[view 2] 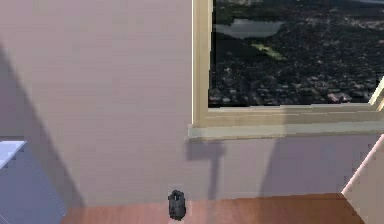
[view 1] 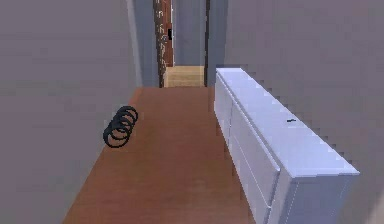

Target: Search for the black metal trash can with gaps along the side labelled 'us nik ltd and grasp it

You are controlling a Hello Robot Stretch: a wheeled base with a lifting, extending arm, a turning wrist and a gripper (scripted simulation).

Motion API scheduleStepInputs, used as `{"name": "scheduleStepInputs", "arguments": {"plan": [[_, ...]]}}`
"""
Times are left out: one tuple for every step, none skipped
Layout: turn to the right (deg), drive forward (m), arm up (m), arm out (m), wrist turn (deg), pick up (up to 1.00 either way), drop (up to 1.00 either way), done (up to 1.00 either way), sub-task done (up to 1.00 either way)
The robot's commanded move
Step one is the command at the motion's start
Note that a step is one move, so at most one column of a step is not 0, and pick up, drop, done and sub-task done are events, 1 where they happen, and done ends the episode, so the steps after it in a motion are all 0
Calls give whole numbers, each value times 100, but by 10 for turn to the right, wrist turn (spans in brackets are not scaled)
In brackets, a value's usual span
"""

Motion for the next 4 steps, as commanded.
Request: {"name": "scheduleStepInputs", "arguments": {"plan": [[0,0,8,0,0,0,0,0,0],[0,0,0,46,0,0,0,0,0],[0,0,0,0,450,0,0,0,0],[0,0,0,0,450,0,0,0,0]]}}
